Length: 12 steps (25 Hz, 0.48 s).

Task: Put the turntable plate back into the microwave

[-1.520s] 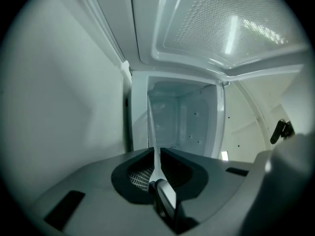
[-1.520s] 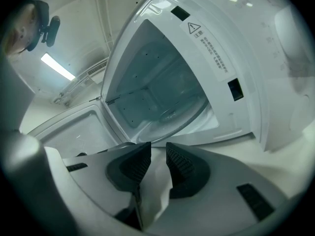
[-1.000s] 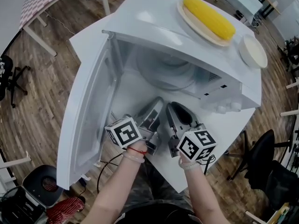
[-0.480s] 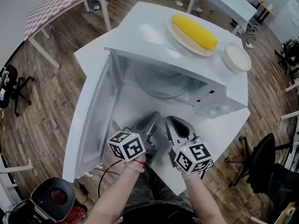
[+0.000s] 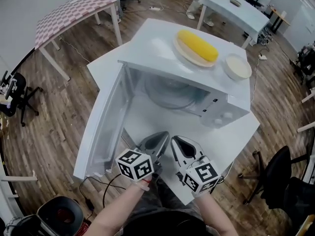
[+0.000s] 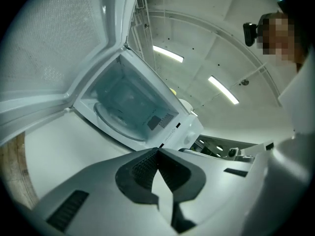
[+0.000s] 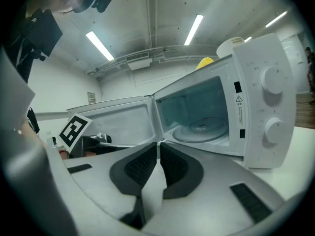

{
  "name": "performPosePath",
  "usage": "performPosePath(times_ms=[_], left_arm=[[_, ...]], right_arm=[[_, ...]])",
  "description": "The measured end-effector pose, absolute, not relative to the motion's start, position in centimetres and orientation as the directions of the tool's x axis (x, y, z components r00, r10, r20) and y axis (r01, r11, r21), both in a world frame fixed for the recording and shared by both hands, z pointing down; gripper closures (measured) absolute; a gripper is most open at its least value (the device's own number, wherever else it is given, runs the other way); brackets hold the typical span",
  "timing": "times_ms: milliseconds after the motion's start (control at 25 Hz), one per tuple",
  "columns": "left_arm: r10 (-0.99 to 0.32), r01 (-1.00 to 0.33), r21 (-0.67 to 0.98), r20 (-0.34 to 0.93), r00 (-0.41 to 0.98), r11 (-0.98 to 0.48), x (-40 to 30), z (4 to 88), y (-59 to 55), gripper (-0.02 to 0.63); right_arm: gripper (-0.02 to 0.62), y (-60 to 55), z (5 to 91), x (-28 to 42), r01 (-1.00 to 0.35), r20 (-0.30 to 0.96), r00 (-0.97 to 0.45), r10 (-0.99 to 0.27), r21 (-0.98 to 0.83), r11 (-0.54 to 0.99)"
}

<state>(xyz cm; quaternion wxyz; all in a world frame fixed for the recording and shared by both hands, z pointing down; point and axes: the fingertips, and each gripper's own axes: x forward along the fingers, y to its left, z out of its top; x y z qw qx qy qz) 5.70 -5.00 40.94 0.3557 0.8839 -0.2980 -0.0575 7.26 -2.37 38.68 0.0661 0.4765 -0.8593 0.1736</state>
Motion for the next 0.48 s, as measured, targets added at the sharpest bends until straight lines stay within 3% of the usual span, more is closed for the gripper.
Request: performPosePath(times_ms=[480], left_arm=[[-0.542,-0.449,0.684,0.092,0.835,-0.575,5.3,38.3,0.8,0.594]], right_arm=[[0.555,3.1,36.4,6.3,-0.82,0.268,-0.571,-0.776,-0.233,0.523]])
